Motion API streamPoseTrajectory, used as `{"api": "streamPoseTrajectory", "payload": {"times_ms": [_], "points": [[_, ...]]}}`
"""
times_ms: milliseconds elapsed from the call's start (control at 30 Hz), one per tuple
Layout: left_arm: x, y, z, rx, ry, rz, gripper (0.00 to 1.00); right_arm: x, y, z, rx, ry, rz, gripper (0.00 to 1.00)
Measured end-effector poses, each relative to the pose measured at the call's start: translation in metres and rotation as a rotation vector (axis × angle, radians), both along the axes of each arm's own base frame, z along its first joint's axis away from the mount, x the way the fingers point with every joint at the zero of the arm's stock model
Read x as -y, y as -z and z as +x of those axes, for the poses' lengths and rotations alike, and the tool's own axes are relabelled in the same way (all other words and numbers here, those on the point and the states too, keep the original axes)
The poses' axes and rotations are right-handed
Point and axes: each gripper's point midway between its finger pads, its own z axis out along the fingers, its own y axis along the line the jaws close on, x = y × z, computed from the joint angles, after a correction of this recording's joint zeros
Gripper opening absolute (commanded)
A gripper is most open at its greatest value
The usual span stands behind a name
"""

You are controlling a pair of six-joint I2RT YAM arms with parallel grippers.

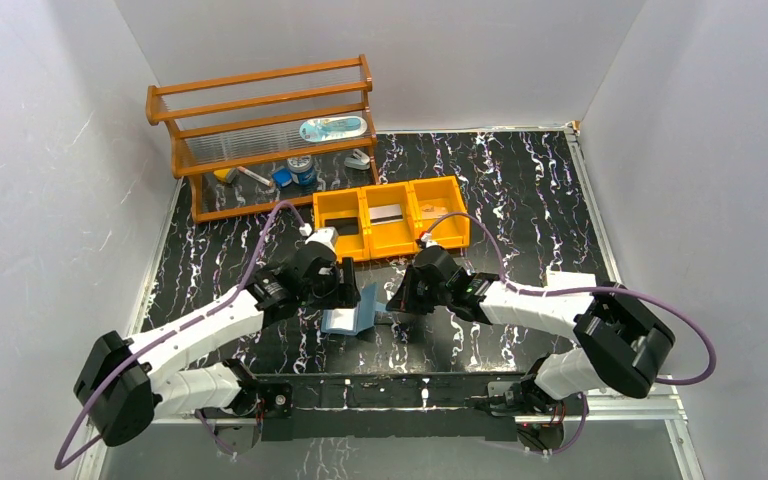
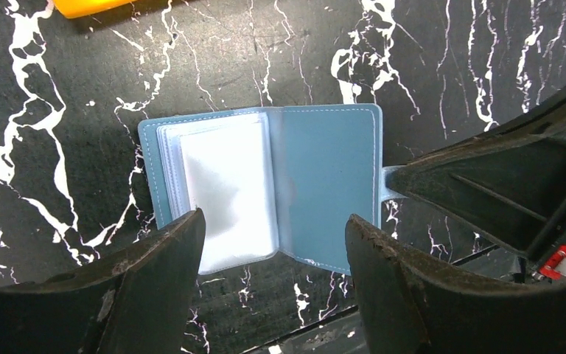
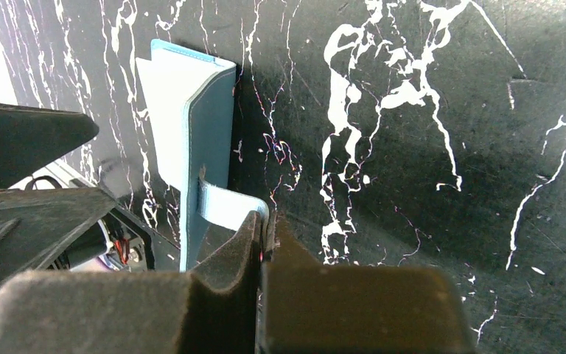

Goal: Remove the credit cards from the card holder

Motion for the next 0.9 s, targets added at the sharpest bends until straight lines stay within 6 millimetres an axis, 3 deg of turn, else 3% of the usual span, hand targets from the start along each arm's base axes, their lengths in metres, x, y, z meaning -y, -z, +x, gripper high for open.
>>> {"api": "streamPoseTrajectory", "payload": {"times_ms": [333,567,900], "points": [[-0.015,0.036,-0.003,-0.067,-0.034,0.115,0.68,0.002,0.002,0.000,-0.005,0.006,-0.008,0.03],[-0.012,0.047,-0.006,-0.102,-0.012,0.131,0.66,0.006,0.006,0.000,-0.011,0.022,-0.024,0.03],[-0.004,0.058,-0.009,-0.153,0.026,0.141,0.54,0.008,0.009,-0.001,-0.023,0.034,-0.029,0.03]]}}
